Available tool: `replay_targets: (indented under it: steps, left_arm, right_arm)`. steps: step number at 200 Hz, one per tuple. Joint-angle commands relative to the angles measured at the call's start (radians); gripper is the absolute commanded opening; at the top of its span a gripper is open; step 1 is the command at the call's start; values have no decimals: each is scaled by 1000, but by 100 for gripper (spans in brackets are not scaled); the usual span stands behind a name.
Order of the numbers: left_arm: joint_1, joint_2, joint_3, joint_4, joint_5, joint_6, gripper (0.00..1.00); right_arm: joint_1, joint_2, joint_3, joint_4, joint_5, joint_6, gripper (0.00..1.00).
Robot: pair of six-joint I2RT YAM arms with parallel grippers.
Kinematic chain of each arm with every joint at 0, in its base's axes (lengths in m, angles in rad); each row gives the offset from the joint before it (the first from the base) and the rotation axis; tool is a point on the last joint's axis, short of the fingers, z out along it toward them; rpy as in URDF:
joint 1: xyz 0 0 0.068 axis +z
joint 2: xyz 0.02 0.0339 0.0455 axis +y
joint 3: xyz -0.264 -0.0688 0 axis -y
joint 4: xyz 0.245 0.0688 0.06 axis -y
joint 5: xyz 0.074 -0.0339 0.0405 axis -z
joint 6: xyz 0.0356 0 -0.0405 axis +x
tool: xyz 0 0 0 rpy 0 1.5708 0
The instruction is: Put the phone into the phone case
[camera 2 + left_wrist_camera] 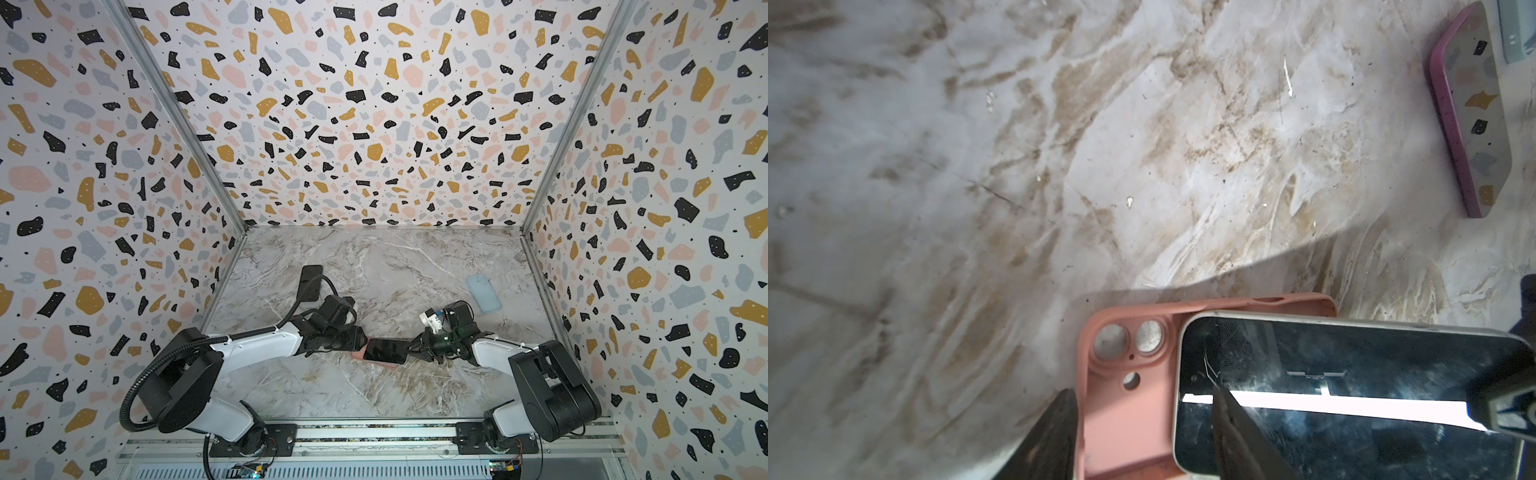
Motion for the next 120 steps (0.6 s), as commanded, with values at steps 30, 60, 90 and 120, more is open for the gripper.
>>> replay_targets:
  steps: [30,60,90,120]
  left_arm:
    - [5,15,-22,41,25,-16,52]
    - [5,16,-29,58,34,-19,52]
    - [5,24,-36,76,46,-24,51]
    - [5,34,-39,89,54,-28,51]
  right_arm:
    - [5,30,7,-57,80,-18,0]
    - [6,48,1,-40,86,-16,0]
    - [12,62,-3,-28,92,-15,0]
    - [24,74,-4,-18,97,-10,0]
